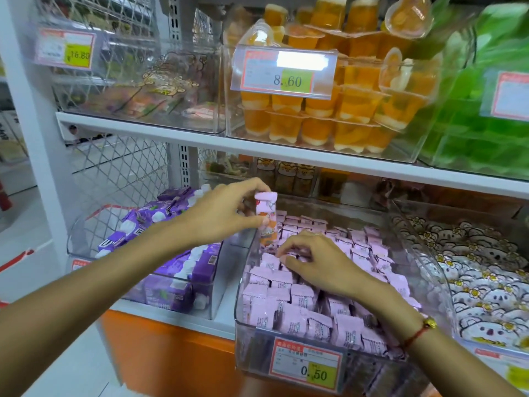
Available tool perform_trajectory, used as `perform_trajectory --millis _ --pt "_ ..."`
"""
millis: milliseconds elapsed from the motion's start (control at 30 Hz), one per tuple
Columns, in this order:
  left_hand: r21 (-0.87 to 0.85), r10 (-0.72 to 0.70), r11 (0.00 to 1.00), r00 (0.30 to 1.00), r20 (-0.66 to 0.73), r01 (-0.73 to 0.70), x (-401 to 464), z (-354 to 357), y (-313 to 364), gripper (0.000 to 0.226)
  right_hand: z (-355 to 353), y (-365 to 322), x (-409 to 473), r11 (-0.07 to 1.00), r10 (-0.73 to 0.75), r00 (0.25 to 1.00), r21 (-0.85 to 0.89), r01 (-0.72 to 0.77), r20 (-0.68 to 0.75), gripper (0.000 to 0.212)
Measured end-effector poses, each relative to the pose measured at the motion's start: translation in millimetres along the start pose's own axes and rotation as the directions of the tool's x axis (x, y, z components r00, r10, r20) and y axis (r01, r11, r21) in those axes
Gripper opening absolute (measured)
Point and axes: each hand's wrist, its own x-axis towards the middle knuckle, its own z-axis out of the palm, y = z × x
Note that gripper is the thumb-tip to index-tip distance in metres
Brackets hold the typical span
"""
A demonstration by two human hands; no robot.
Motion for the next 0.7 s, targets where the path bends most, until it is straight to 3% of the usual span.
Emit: perform_trajectory --millis 67,133,233,333,400,467,600,700 --pt "0.256 -0.032 0.967 0.994 0.102 0.004 7 0 4 0.03 1 0 1 1.0 -0.001 1.0 0.005 0.001 -0.014 0.012" --pt "0.521 -0.107 0.854 0.979 0.172 0.002 14 5 9 0.031 2 1 2 1.0 0.001 1.0 0.015 0.0 -0.027 0.012" --pt "0.6 -0.181 0.8 0.958 0.221 0.012 18 17 13 0.032 3 2 3 1.0 -0.005 0.999 0.028 0.006 -0.039 0.013" --pt "0.504 -0.119 0.859 0.993 0.02 0.093 3 21 12 0.041 3 3 3 1.0 -0.02 0.991 -0.007 0.019 -0.13 0.011" --pt "0.377 -0.062 0.918 0.984 -0.168 0.123 -18 24 11 0.042 4 1 8 0.998 -0.049 0.971 -0.039 0.041 -0.232 0.011" --pt "0.26 -0.077 0.955 0.965 -0.252 0.144 -42 27 12 0.037 4 -3 16 0.997 -0.075 0.961 -0.046 0.065 -0.267 0.018" --pt "0.101 -0.253 0.956 0.947 -0.196 0.276 -74 34 10 0.029 7 -3 36 0.989 -0.004 0.995 -0.149 -0.011 -0.098 0.018" --pt "-0.028 -0.296 0.955 0.945 -0.14 0.295 -78 36 10 0.028 6 -7 48 0.987 0.079 0.997 -0.141 -0.081 -0.023 0.014"
